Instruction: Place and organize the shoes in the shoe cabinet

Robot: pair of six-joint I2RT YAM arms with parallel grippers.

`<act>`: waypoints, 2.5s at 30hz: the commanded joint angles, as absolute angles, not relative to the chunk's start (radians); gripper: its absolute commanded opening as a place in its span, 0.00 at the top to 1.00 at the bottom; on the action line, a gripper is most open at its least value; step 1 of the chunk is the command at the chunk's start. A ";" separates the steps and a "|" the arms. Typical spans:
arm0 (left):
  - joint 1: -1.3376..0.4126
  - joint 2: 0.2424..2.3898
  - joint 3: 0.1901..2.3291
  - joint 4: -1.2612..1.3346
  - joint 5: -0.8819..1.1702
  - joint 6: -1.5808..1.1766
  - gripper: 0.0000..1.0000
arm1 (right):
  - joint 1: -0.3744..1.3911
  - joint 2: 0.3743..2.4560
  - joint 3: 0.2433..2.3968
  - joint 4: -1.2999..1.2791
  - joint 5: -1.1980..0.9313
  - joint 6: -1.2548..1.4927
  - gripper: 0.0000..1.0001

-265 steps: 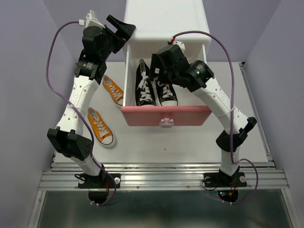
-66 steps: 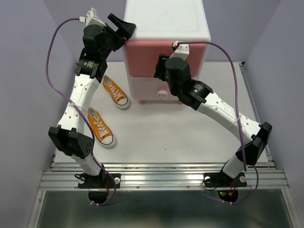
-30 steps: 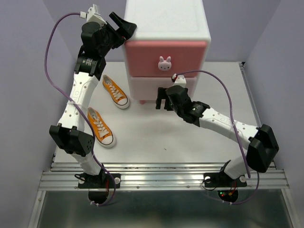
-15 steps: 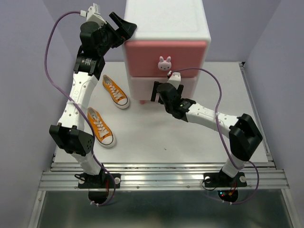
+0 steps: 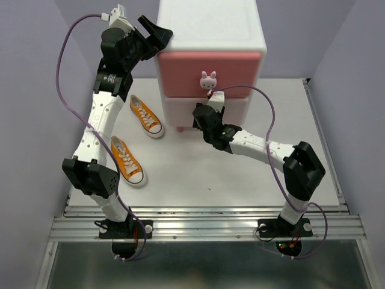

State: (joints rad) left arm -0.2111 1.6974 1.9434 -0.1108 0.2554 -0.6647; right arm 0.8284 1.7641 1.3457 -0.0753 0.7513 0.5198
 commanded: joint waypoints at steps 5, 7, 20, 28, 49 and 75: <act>-0.198 1.786 1.839 -0.459 0.261 -0.505 0.02 | 0.819 1.730 1.382 0.005 0.687 0.517 0.84; -0.198 1.787 1.842 -0.456 0.261 -0.506 0.02 | 0.819 1.710 1.338 -0.032 0.654 0.535 0.87; -0.198 1.792 1.816 -0.433 0.247 -0.512 0.02 | 0.946 1.506 1.117 -0.181 0.597 0.722 0.93; -0.198 1.787 1.798 -0.413 0.241 -0.517 0.02 | 1.054 1.398 1.049 -0.337 0.630 0.905 0.94; -0.198 1.787 1.758 -0.361 0.195 -0.518 0.02 | 1.311 1.233 0.851 -0.489 0.572 1.174 0.95; -0.198 1.773 1.726 -0.339 0.172 -0.520 0.02 | 1.466 1.253 0.907 -0.718 0.644 1.186 0.07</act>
